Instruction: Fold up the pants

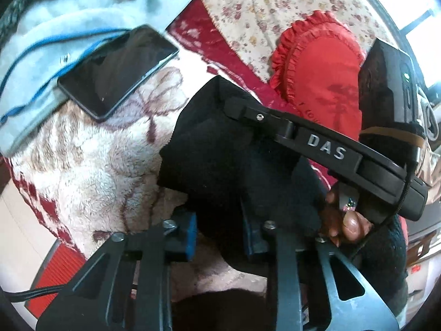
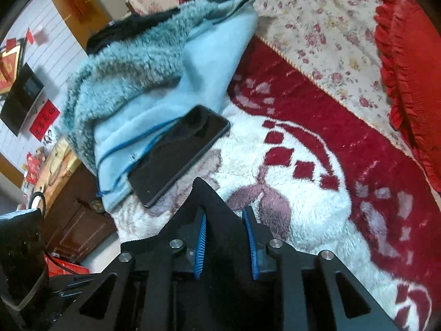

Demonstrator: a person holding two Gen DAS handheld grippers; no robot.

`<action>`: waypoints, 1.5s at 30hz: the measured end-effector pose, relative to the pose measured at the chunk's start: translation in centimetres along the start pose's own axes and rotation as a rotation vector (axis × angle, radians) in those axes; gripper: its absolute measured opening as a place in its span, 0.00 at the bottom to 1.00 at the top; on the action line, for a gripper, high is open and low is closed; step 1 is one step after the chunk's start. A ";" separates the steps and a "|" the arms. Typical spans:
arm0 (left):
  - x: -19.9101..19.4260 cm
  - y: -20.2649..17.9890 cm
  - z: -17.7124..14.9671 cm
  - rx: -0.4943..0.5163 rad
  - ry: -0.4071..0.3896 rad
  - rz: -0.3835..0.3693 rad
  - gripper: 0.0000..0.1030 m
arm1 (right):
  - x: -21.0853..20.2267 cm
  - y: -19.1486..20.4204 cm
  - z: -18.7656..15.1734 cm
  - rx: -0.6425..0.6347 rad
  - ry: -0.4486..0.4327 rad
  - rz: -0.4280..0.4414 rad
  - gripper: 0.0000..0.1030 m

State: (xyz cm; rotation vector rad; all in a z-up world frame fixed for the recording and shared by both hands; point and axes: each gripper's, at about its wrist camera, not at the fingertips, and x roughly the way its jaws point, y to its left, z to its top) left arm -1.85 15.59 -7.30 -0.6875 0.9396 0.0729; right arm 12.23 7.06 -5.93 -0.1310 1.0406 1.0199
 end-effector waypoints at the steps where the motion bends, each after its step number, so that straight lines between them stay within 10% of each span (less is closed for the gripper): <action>1: -0.6 -0.6 0.0 0.020 -0.013 -0.004 0.18 | -0.7 0.2 0.0 0.006 -0.017 0.007 0.22; 15: -3.7 -12.1 -4.9 0.366 -0.041 -0.075 0.15 | -15.7 -3.4 -5.9 0.253 -0.285 0.019 0.21; 19: -1.9 -14.5 -7.6 0.468 0.012 -0.042 0.15 | -19.6 -6.0 -11.1 0.428 -0.353 -0.034 0.47; 26: 0.0 -15.9 -10.2 0.568 0.046 0.034 0.15 | -22.8 -9.9 -18.0 0.730 -0.486 0.129 0.57; 35: 0.3 -15.6 -10.7 0.579 0.038 0.056 0.15 | -17.2 -7.0 -15.0 0.650 -0.298 0.153 0.61; 40: -0.5 -15.6 -11.0 0.571 0.045 0.040 0.15 | -14.1 -6.8 -15.1 0.622 -0.261 0.142 0.17; 45: -1.5 -17.8 -11.4 0.604 0.053 -0.032 0.15 | -17.1 -6.4 -15.5 0.557 -0.312 0.104 0.12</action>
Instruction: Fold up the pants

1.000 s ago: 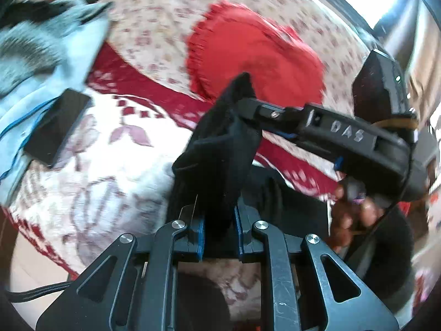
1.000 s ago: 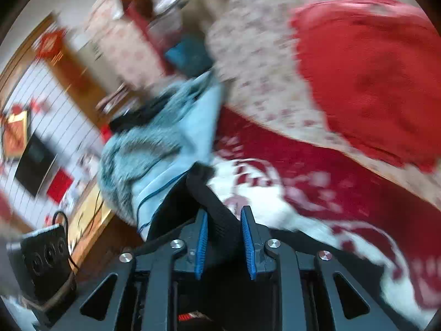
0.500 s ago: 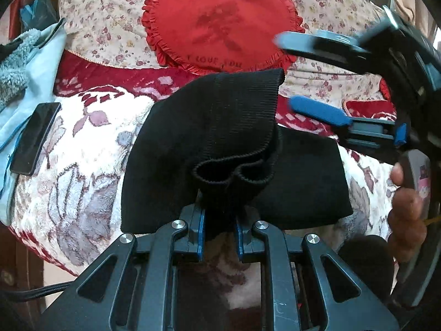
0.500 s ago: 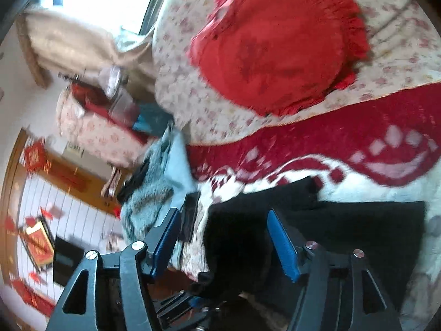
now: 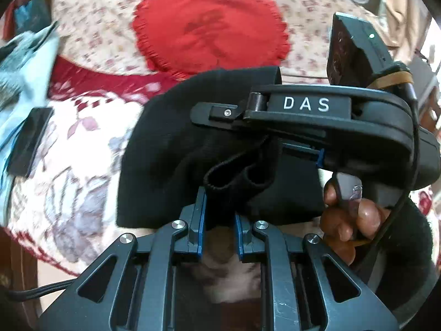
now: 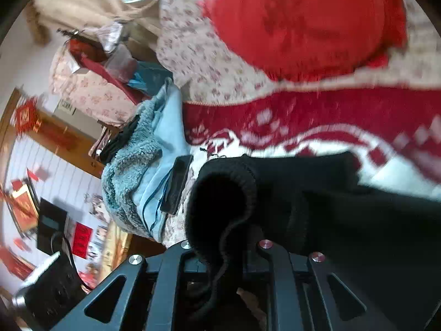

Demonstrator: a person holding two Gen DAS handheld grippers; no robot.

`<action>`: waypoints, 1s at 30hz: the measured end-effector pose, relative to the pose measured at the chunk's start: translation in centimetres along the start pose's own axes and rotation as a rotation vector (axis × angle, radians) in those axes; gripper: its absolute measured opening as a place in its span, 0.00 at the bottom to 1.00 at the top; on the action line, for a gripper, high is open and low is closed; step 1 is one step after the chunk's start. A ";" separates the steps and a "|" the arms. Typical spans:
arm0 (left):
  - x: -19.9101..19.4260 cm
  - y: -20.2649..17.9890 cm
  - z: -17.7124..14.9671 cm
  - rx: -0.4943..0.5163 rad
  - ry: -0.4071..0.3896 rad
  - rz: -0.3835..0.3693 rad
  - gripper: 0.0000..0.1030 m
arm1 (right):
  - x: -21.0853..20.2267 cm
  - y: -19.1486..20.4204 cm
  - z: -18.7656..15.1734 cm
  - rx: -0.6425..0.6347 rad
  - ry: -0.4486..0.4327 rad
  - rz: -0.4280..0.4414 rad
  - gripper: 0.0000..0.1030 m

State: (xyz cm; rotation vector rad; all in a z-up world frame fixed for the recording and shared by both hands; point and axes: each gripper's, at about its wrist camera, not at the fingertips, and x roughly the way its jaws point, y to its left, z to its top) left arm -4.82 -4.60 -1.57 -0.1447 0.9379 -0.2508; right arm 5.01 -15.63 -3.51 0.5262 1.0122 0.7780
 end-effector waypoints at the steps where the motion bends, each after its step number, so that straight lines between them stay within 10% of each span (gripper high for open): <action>1: -0.4 -1.0 0.2 0.019 -0.007 -0.032 0.15 | -1.2 0.3 0.1 -0.029 -0.016 -0.016 0.12; 6: -1.8 -3.0 0.5 0.069 -0.007 -0.138 0.19 | -6.6 -0.9 0.0 -0.085 -0.063 -0.110 0.12; 13: -1.2 -0.9 0.9 0.074 0.017 -0.026 0.20 | -9.5 -7.7 -1.0 0.026 -0.042 -0.249 0.12; 21: 1.5 0.6 3.0 0.046 0.031 0.036 0.20 | -13.7 -8.1 -0.2 0.018 -0.147 -0.497 0.38; 30: 6.7 -0.6 6.3 0.078 0.065 0.079 0.25 | -9.9 -3.9 0.0 -0.145 -0.057 -0.392 0.38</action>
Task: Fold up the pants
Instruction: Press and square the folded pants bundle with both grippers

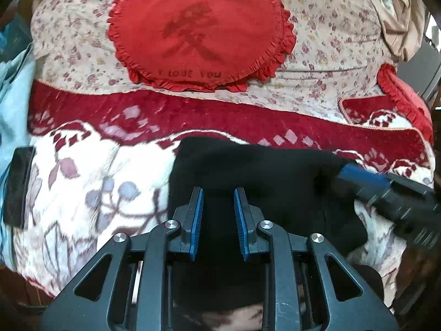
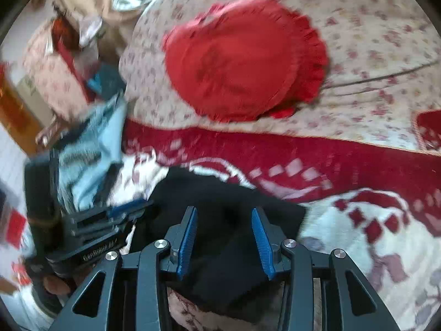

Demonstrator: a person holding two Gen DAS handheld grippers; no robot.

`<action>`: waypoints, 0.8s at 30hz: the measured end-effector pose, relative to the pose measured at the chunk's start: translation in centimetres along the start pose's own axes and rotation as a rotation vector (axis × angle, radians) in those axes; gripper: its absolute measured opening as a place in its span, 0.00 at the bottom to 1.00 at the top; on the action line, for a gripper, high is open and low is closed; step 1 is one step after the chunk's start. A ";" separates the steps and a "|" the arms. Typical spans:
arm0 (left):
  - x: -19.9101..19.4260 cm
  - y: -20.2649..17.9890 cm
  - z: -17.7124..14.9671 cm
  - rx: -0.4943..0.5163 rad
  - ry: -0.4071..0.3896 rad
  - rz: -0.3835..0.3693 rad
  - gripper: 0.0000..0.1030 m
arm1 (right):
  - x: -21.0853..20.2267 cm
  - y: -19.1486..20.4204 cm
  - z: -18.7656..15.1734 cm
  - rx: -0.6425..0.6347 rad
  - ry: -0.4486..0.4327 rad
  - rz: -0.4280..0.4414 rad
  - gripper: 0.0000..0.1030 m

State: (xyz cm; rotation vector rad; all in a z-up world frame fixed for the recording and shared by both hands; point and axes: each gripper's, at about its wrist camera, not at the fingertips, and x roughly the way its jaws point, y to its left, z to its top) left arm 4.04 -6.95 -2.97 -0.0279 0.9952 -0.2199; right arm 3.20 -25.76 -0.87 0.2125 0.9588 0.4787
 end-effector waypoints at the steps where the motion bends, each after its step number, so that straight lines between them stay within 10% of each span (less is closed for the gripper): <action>1: 0.5 -0.1 0.2 0.008 0.008 0.007 0.26 | 1.1 0.0 -0.2 -0.016 0.025 -0.023 0.38; 9: 2.7 -0.7 1.1 0.025 0.012 0.037 0.26 | 6.1 -3.0 0.9 0.019 0.086 -0.070 0.38; 24: 1.4 -0.8 -0.9 0.002 -0.006 0.047 0.27 | 1.2 -0.6 -4.8 -0.026 0.136 -0.132 0.40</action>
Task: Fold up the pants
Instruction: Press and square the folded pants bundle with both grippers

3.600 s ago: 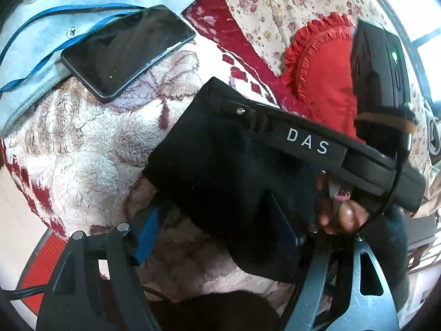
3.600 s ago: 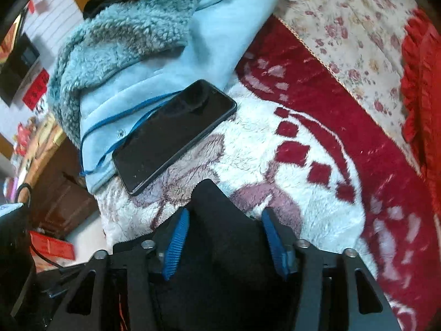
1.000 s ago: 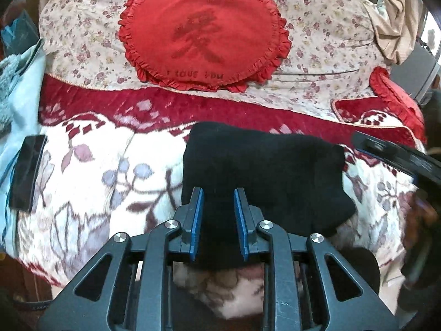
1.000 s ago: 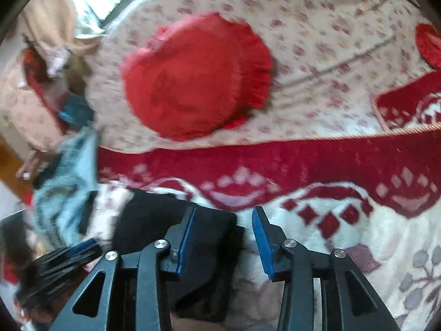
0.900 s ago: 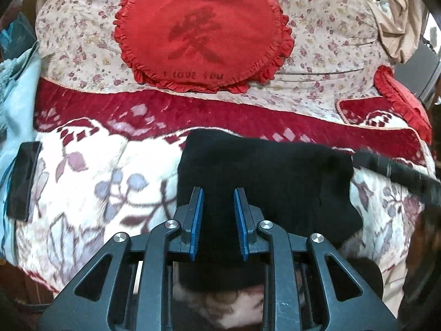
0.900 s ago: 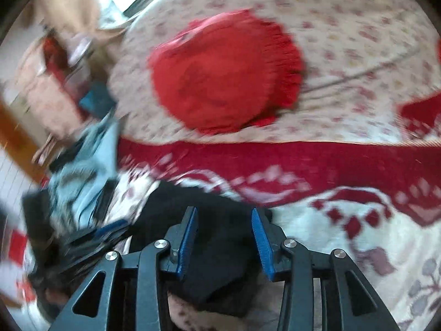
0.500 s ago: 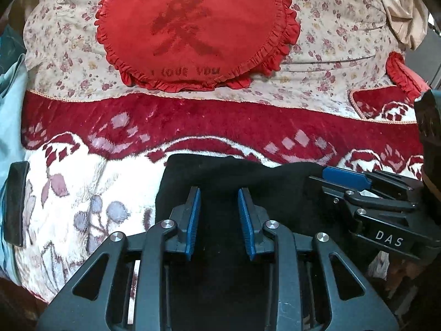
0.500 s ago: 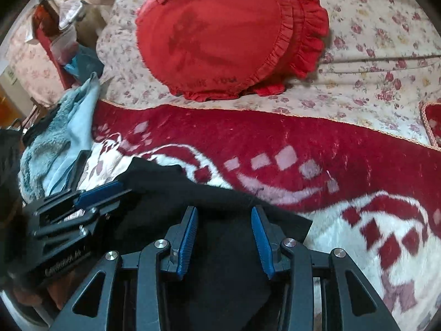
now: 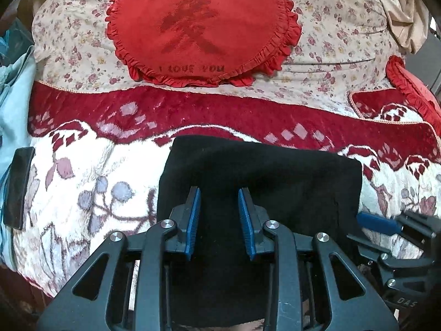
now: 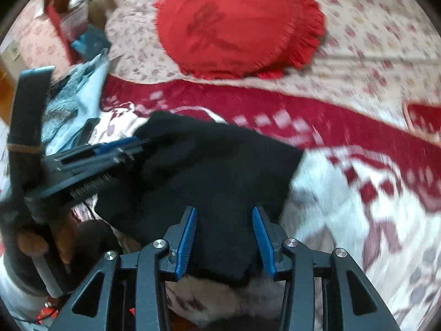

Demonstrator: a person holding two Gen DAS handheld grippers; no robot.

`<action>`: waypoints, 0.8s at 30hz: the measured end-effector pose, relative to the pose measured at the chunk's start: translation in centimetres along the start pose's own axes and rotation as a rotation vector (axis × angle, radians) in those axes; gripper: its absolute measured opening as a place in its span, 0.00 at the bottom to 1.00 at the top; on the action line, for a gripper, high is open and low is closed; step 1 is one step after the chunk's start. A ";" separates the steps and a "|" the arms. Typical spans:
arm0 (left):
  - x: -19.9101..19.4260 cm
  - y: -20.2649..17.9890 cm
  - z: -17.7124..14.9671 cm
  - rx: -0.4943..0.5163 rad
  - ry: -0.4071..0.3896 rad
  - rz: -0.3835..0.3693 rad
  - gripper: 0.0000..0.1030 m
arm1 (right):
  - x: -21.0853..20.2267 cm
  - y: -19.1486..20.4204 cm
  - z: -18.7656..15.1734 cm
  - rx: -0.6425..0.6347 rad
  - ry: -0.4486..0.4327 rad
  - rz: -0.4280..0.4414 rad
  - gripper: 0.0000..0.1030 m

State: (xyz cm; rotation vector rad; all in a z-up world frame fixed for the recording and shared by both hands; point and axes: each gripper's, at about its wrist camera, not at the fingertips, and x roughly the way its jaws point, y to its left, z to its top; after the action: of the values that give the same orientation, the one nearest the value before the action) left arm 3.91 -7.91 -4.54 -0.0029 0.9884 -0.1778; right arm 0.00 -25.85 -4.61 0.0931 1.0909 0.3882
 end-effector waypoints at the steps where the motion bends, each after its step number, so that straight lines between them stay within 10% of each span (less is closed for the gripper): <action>1: -0.1 -0.1 -0.1 0.003 -0.001 0.005 0.27 | 0.1 -0.5 -0.6 0.019 0.007 -0.001 0.42; 5: -0.4 -0.1 -0.3 0.006 0.003 -0.003 0.31 | 0.4 -2.4 -2.3 0.126 0.036 0.107 0.44; 20: -2.6 1.8 -1.6 -0.051 0.010 -0.045 0.32 | -2.7 -0.1 -0.5 0.056 -0.071 0.082 0.45; 24: -2.9 4.5 -2.1 -0.141 0.018 -0.138 0.69 | -1.3 -1.8 -0.7 0.115 -0.055 0.069 0.49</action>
State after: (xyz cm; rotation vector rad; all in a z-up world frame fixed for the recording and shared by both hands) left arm 1.29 -2.89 -3.68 -0.1990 1.0172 -0.2350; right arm -0.66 -28.03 -4.27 0.2428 1.0576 0.3826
